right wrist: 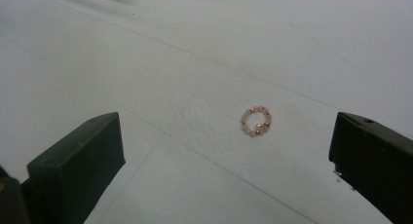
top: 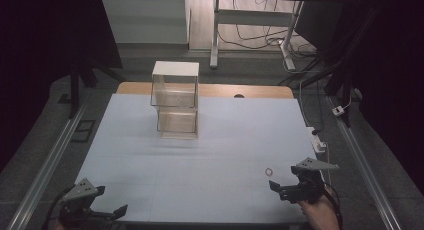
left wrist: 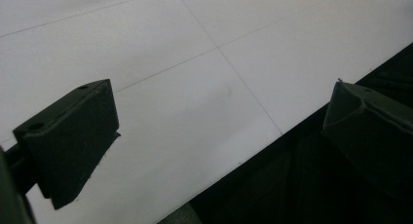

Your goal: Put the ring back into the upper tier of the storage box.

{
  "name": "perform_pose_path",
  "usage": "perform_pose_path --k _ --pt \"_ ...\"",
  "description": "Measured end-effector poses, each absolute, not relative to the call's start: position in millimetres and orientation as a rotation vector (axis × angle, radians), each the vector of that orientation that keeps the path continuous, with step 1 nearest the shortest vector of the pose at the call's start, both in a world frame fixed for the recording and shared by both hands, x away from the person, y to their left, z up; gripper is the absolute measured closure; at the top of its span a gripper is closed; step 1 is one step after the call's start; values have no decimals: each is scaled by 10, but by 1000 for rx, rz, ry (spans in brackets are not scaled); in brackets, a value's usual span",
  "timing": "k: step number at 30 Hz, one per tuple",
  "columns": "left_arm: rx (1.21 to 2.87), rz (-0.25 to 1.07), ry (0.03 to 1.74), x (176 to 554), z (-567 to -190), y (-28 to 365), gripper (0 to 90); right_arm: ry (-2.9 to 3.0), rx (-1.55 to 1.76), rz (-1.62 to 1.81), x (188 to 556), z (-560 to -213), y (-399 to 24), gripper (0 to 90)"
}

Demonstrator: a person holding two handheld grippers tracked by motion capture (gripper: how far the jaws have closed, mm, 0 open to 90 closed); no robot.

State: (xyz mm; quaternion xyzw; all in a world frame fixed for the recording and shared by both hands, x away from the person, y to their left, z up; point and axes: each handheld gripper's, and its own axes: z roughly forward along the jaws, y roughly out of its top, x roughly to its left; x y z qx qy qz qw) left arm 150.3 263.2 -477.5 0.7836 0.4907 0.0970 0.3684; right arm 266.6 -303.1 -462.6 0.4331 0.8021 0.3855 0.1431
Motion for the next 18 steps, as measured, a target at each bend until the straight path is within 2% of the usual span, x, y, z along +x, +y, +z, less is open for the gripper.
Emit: perform_pose_path --k 18 --pt "2010 226 1250 1514 -4778 2644 3 2327 1325 947 3006 -4787 -2996 0"
